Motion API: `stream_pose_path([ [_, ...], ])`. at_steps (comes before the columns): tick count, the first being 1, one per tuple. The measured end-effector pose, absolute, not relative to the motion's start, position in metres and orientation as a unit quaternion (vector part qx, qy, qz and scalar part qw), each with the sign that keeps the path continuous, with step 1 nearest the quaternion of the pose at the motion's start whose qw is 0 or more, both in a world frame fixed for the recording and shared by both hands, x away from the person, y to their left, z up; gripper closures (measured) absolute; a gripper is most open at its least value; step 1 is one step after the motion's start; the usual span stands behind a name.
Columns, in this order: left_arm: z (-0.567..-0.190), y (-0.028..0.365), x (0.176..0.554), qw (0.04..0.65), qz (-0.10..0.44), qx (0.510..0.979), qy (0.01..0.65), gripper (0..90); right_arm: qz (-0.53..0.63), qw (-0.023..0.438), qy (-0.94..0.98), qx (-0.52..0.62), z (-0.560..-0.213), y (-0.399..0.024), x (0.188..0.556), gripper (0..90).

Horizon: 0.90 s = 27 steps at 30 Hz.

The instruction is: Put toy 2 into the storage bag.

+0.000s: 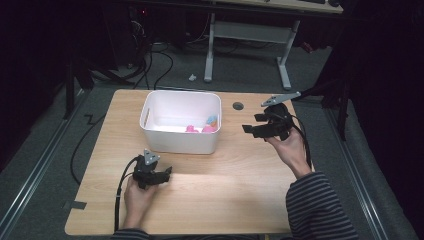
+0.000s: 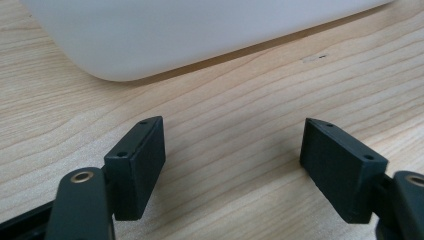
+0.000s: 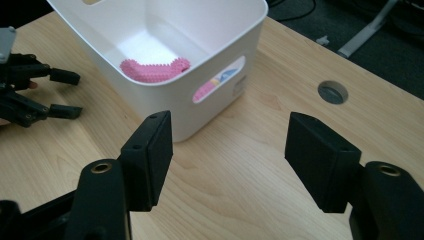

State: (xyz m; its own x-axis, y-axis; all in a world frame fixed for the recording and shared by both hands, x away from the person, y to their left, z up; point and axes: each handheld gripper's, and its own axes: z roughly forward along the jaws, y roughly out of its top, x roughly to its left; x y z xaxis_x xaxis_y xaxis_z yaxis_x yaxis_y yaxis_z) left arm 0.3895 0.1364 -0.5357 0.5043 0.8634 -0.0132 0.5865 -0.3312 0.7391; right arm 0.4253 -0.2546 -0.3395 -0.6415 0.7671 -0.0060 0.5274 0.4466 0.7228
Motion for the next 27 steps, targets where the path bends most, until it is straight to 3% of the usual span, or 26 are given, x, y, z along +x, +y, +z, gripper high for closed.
stream_pose_path([
  [27, -0.536, 0.136, 0.389, 0.353, 0.196, 0.792, 0.458, 26.5, 0.365, 0.141, 0.798, 0.458, -0.410, -0.308, 0.392, 35.8],
])
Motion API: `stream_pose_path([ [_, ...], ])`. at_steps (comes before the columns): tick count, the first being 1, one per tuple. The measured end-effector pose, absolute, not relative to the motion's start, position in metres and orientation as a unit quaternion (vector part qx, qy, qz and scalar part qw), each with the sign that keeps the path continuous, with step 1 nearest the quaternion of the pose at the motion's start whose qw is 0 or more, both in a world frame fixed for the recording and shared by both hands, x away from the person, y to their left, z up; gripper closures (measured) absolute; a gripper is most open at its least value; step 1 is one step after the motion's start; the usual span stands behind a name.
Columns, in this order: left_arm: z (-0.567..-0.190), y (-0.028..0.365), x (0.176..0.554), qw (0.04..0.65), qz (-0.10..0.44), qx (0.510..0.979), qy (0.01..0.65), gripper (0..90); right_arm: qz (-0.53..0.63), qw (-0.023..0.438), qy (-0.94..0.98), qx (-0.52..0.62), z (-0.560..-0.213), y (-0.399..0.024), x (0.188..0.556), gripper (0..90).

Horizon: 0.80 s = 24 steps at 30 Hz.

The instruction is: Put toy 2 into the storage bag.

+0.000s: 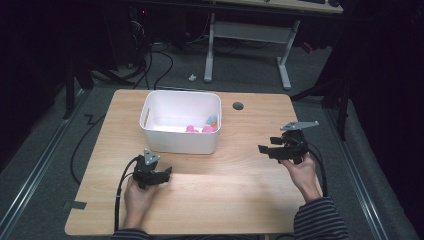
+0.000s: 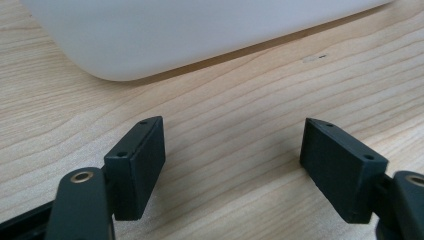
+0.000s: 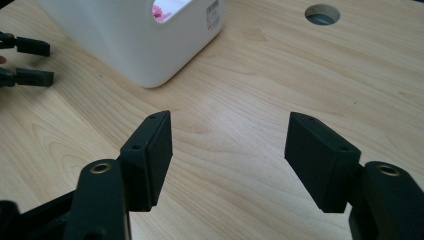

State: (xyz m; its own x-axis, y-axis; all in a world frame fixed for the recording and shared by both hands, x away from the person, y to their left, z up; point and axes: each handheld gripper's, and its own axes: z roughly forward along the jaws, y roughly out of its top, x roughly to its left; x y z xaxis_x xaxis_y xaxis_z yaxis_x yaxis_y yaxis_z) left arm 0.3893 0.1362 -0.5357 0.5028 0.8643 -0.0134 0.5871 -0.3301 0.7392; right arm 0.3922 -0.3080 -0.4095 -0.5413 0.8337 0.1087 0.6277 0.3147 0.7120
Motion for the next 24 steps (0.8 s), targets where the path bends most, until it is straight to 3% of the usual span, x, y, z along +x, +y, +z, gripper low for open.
stream_pose_path([
  [8, -0.536, 0.136, 0.389, 0.353, 0.196, 0.792, 0.458, 26.3, 0.363, 0.125, 0.783, 0.490, -0.470, -0.313, 0.387, 35.5],
  [16, -0.536, 0.136, 0.389, 0.353, 0.196, 0.792, 0.458, 26.3, 0.323, 0.176, 0.771, 0.520, -0.523, -0.314, 0.385, 33.9],
  [19, -0.536, 0.136, 0.389, 0.353, 0.196, 0.792, 0.458, 26.3, 0.321, 0.228, 0.768, 0.506, -0.530, -0.310, 0.379, 34.1],
  [24, -0.536, 0.136, 0.389, 0.353, 0.196, 0.792, 0.458, 26.2, 0.320, 0.227, 0.764, 0.512, -0.530, -0.310, 0.379, 30.8],
])
